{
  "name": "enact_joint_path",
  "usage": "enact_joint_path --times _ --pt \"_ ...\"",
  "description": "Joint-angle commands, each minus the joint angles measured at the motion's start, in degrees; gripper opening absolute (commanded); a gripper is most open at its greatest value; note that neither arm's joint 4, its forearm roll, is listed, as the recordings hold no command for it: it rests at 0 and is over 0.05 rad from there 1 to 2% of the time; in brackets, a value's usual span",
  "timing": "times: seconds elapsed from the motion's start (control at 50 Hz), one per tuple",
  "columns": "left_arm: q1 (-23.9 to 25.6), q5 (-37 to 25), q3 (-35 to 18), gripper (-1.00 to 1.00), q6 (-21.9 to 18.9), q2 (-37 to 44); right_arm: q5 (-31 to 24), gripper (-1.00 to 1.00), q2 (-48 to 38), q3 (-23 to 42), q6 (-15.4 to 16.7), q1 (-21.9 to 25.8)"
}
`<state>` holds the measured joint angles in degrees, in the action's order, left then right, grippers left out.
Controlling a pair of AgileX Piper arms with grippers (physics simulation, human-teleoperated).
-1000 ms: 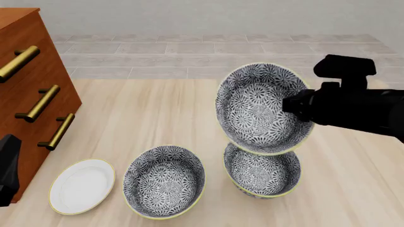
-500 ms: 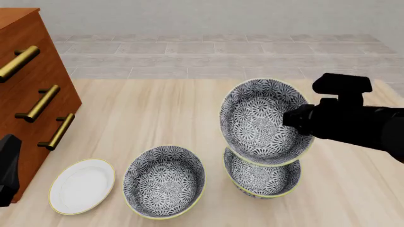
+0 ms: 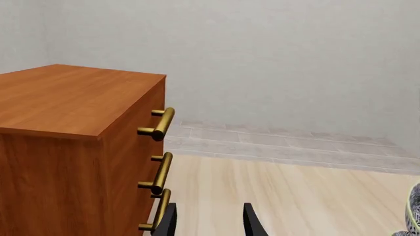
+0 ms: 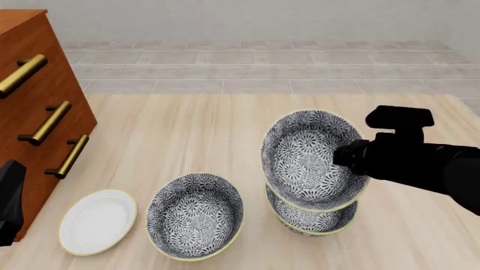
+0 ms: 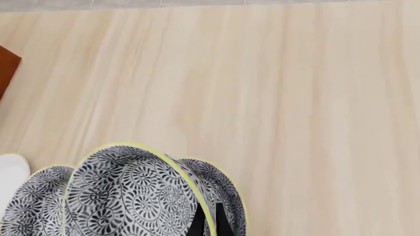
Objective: Stack the bowl at the front on the bowl in the middle.
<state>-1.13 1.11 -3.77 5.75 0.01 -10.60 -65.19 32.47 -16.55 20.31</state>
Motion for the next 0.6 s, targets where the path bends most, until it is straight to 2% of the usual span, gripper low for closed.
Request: enact_joint_path --times 0.02,0.18,0.6 --pt "0.0 0.1 0.2 1.00 0.0 0.0 2.3 -1.00 -1.8 -0.8 0.1 -0.5" --pt "-0.1 0.0 -0.1 1.00 -0.9 0.0 3.4 -1.00 -2.6 -1.6 0.0 -0.6" --pt "-0.1 0.1 -0.2 1.00 0.0 0.0 6.8 -1.00 -3.9 -5.0 -0.6 -1.4"
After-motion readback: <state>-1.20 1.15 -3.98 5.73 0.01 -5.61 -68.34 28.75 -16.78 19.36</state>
